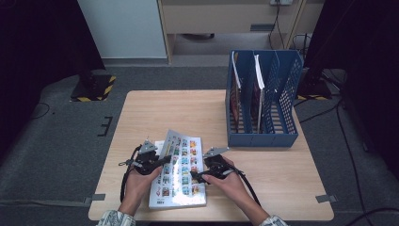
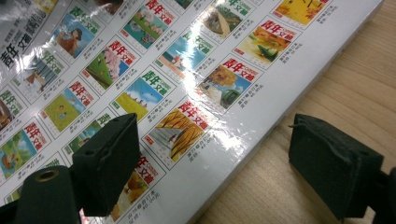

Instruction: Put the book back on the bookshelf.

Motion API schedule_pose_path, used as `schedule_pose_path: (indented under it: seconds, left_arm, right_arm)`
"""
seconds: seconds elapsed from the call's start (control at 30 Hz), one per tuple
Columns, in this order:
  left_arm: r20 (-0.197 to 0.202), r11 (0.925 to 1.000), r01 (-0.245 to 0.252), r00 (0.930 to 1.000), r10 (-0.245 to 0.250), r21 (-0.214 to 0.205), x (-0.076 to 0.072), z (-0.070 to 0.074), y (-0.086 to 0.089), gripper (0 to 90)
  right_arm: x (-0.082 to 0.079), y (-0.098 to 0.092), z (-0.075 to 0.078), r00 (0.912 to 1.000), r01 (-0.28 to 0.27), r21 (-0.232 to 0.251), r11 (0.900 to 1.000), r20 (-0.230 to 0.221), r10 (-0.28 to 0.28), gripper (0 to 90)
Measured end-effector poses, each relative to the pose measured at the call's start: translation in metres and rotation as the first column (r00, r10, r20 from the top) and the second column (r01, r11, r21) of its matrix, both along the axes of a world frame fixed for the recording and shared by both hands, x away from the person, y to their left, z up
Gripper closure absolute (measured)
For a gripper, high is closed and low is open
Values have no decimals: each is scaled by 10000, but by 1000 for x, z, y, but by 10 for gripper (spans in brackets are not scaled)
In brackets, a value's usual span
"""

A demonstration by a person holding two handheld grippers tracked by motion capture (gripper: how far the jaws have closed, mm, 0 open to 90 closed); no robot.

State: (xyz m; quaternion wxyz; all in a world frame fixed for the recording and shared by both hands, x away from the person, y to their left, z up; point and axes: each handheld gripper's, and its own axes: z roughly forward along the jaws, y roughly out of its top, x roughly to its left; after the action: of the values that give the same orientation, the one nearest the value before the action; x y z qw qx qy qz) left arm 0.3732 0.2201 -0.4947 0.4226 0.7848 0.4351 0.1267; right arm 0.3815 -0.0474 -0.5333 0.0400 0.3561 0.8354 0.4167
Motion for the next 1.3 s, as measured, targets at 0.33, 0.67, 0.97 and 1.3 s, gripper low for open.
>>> schedule_pose_path:
  seconds: [0.33, 0.67, 0.97, 1.3]
  left_arm:
    - [407, 9983, 575, 9975, -575, 8, 16, 8, -2, 836]
    - [1131, 9972, 640, 9918, -593, -384, 9, 19, -1, 838]
    - [1483, 9959, 651, 9874, -552, -628, 3, 26, 1, 838]
    - [1731, 9908, 752, 9834, -551, -1122, 0, 30, 5, 838]
  right_arm:
    - [4, -1, 1, 9998, 117, -52, 9999, -148, -118, 153]
    - [9, -3, 2, 9992, 175, 248, 9995, -372, -166, 132]
    - [13, -1, 1, 9979, 19, 731, 9973, -640, 28, 116]
    - [21, 9, -3, 9918, -555, 1380, 9889, -1068, 706, 93]
